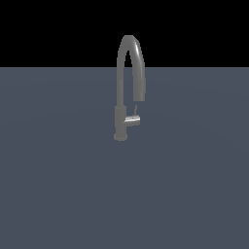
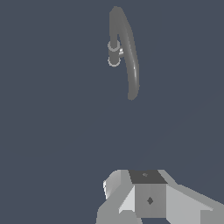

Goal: Turn on the faucet by rotating a designated handle.

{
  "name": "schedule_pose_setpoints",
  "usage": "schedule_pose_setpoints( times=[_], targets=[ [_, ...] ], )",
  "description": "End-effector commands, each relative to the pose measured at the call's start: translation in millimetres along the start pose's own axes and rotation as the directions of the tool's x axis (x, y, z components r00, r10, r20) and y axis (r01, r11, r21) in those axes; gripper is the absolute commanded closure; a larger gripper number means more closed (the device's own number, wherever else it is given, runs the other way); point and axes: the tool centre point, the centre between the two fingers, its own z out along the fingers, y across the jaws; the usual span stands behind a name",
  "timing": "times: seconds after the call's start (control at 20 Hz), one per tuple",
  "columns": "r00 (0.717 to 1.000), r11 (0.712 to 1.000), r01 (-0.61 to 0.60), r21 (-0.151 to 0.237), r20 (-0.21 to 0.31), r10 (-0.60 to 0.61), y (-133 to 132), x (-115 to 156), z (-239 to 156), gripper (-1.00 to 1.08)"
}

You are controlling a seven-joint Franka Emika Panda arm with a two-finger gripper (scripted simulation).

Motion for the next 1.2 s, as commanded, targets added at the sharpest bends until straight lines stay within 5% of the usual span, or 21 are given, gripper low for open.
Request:
schedule_pose_setpoints(
  times=[0.0,0.6,1.15],
  targets=[
    [1.000,1.000,-0.019,0.018,0.024,0.018,-0.8,10.0,1.5,1.08],
    [0.973,0.980,-0.154,0.124,0.189,0.129,-2.1,75.7,15.9,1.08],
    [0.910,0.933,-0.297,0.205,0.358,0.211,2.2,137.5,40.0,1.08]
  ],
)
